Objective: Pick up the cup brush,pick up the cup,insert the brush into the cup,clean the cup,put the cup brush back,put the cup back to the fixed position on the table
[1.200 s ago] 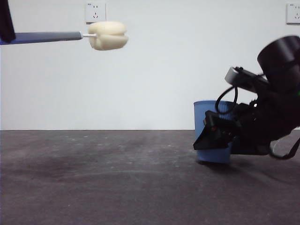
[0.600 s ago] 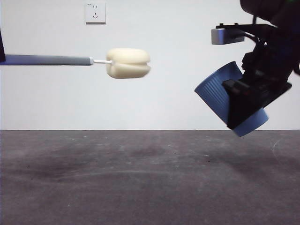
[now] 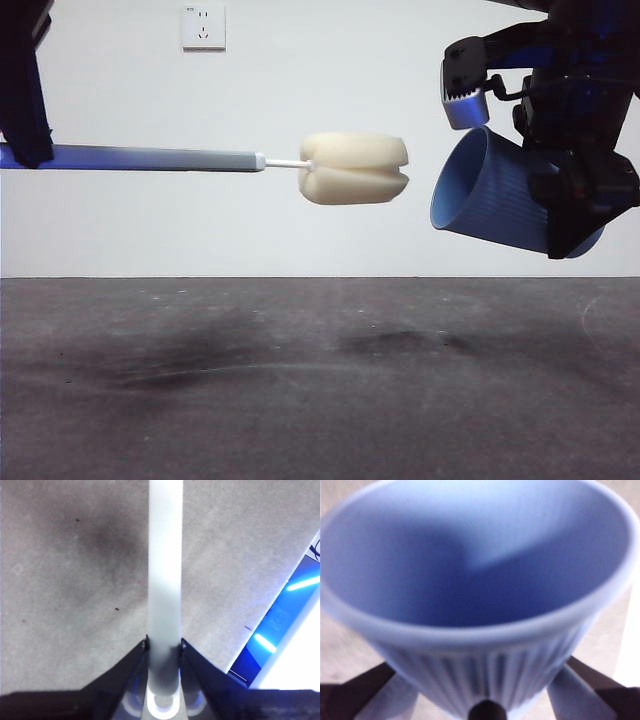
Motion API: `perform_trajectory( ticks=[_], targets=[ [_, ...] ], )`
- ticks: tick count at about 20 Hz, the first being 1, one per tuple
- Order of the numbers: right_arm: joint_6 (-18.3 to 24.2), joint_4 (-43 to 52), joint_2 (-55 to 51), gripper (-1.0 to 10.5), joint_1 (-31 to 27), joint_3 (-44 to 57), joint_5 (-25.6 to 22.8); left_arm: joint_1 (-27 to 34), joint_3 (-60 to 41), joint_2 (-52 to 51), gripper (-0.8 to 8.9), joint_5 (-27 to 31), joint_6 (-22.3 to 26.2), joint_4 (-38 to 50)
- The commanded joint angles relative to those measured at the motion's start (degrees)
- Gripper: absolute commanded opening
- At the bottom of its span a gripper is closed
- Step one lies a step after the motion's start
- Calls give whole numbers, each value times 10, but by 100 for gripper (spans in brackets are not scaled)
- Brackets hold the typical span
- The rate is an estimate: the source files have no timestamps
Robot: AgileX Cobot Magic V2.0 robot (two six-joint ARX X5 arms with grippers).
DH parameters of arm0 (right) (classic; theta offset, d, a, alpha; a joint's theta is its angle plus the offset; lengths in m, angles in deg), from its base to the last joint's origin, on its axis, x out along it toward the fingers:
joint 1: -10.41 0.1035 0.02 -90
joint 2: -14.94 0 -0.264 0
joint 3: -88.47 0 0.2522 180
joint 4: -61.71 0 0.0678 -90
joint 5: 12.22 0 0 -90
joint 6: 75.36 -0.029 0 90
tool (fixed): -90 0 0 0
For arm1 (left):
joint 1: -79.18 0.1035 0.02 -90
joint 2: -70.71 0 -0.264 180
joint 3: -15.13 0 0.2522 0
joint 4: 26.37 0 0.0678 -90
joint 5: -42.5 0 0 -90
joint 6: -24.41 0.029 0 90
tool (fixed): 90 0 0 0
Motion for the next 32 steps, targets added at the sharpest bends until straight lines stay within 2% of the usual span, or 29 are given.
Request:
perform_trajectory(
  ticks=[1, 5, 12, 22, 24, 27, 30, 32],
  targets=[
    [42, 3, 2, -13, 15, -3, -17, -12, -2, 5, -8, -2, 7, 6],
    [48, 4, 2, -13, 40, -3, -21, -30, -2, 27, -8, -3, 7, 14],
    [103, 3, 3, -13, 83, -3, -43, -62, -2, 71, -8, -6, -1, 52],
    [110, 2, 43, -13, 153, -3, -52, -84, -2, 107, -8, -38, -90, 147],
    [106, 2, 43, -13, 158, -3, -53, -82, -2, 107, -8, -18, -93, 130],
    [106, 2, 43, -13, 156, -3, -82, -78, -2, 107, -8, 36, -96, 63],
    [93, 2, 43, -13, 156, -3, -82, -77, -2, 91, -8, 72, -108, 11],
    [89, 2, 43, -13, 156, -3, -80, -78, -2, 69, -8, 73, -109, -21]
  ],
)
